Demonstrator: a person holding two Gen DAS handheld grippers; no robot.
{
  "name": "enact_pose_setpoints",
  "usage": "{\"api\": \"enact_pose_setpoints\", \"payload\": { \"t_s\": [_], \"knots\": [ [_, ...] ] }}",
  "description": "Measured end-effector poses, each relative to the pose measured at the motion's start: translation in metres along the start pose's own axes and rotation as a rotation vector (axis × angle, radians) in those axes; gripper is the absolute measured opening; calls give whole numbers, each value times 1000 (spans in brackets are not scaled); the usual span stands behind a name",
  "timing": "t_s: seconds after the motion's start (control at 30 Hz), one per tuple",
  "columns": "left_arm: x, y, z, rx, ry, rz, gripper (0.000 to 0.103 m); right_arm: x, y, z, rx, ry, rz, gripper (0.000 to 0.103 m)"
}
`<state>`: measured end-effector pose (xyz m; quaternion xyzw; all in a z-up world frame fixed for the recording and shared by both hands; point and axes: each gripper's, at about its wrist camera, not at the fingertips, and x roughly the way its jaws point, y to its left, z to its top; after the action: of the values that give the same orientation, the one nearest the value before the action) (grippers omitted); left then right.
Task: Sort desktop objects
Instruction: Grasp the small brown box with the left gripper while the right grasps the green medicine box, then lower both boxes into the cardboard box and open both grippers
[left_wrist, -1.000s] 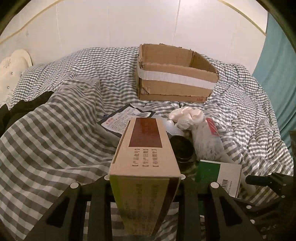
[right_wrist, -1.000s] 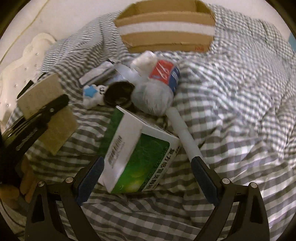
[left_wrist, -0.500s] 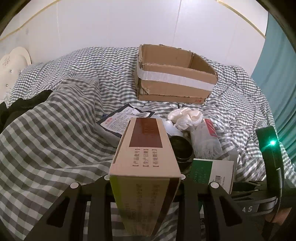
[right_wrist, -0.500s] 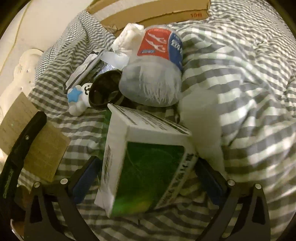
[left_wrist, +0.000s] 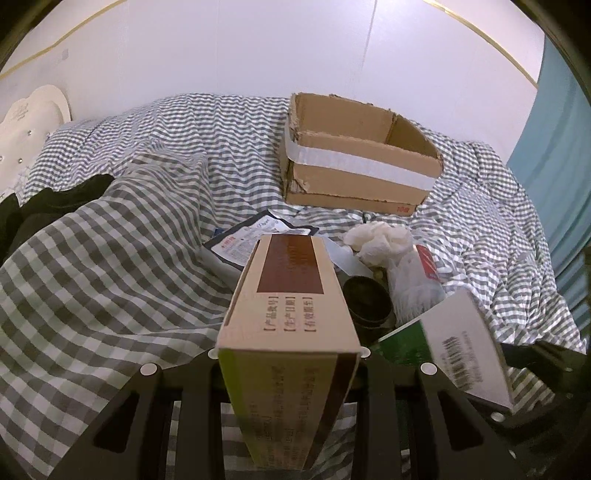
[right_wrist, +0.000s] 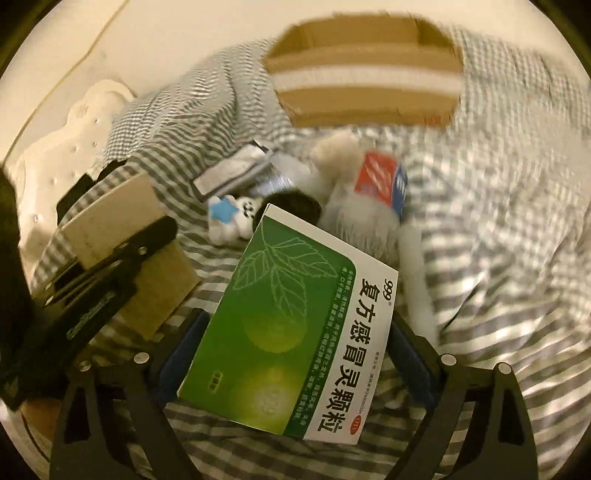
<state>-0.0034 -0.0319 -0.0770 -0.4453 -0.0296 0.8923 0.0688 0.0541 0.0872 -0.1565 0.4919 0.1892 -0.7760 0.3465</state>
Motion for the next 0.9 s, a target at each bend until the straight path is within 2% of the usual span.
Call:
{"api": "enact_pose_setpoints", "payload": {
  "t_s": [0.07,0.13,0.23,0.27,0.37,0.5,0.6,0.9],
  "knots": [
    [-1,2,3,-12,3,0,30,-10,8,0,-37,-40,-23,93],
    [-2,4,6,-20,5,-2,30,-20,11,4,-44,-79,-6,93],
    [-7,2,15,-12,-4,-38,30,-41,12,13,-57,-146,-11,93],
    [-10,0,18,-5,-22,-53,30,-49,13,17,-183,-221,-12,93],
    [-18,-8,33,30,-74,-70,30,-72,14,30,-205,-280,-30,93],
    [-19,-18,65,54,-108,-94,30,-95,6,53,-195,-345,-33,93],
    [-14,-27,90,67,-126,-100,30,-110,2,75,-209,-400,-80,93],
    [15,-44,169,73,-167,-148,30,-128,1,147,-252,-520,-157,93]
  ]
}}
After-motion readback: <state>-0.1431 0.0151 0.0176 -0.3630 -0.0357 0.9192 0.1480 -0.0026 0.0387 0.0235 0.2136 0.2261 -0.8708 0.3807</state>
